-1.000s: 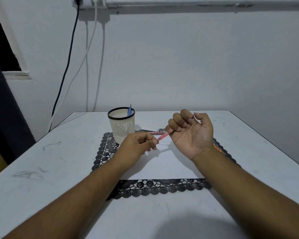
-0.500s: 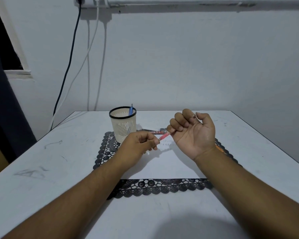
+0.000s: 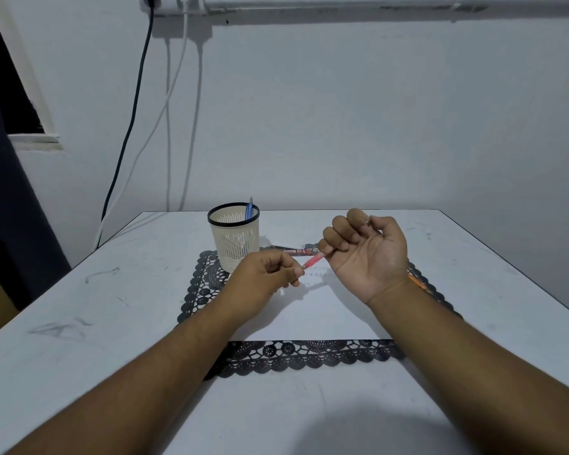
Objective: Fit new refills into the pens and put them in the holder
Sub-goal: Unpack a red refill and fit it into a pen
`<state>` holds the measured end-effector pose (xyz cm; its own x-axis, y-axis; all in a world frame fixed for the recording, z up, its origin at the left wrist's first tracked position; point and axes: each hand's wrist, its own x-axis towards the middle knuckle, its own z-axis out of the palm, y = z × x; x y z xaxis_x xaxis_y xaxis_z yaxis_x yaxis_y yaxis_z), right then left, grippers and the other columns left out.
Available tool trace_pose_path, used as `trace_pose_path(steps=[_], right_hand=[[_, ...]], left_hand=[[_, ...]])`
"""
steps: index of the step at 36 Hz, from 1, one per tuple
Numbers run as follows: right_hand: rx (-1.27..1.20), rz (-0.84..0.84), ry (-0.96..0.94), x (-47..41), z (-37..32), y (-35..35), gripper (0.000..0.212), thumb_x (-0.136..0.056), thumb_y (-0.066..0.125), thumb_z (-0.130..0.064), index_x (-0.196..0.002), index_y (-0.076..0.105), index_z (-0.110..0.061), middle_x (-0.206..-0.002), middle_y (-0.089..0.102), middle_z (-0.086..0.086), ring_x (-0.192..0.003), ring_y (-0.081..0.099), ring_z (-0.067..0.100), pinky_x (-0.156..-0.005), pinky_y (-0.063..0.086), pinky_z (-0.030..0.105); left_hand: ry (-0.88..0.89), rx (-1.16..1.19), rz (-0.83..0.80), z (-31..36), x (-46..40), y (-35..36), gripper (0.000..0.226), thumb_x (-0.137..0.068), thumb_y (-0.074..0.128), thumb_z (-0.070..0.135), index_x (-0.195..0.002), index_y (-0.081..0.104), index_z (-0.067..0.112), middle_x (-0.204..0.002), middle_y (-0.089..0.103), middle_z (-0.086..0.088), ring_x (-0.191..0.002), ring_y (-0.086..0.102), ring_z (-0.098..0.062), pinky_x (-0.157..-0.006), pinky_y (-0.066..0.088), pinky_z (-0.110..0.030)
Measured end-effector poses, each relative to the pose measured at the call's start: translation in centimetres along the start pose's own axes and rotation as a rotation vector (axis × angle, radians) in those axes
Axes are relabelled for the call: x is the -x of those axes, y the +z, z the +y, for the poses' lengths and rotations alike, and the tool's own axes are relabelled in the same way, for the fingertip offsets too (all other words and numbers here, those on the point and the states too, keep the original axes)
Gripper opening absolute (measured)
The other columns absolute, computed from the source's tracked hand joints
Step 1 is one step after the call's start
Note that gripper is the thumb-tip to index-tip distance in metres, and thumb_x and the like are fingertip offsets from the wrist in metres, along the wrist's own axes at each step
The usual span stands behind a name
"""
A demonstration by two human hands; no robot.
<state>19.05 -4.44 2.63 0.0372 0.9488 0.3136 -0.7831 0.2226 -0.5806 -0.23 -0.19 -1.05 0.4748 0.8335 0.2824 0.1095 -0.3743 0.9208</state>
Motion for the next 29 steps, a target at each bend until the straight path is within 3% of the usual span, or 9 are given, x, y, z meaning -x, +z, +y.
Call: trace_pose_path(steps=[29], right_hand=[[0.007,-0.003,-0.014,0.11,0.14,0.05,0.021,-0.080,0.037,-0.029,-0.068,0.023,-0.021,-0.063,0.023,-0.001,-0.063,0.016,0.020,-0.062,0.027,0.034]], left_hand=[[0.009,-0.008,-0.005,0.03,0.01,-0.16,0.009,-0.094,0.072,0.013,-0.085,0.074,0.012,-0.076,0.072,-0.002,-0.069,0.058,-0.010,-0.064,0.044,-0.018]])
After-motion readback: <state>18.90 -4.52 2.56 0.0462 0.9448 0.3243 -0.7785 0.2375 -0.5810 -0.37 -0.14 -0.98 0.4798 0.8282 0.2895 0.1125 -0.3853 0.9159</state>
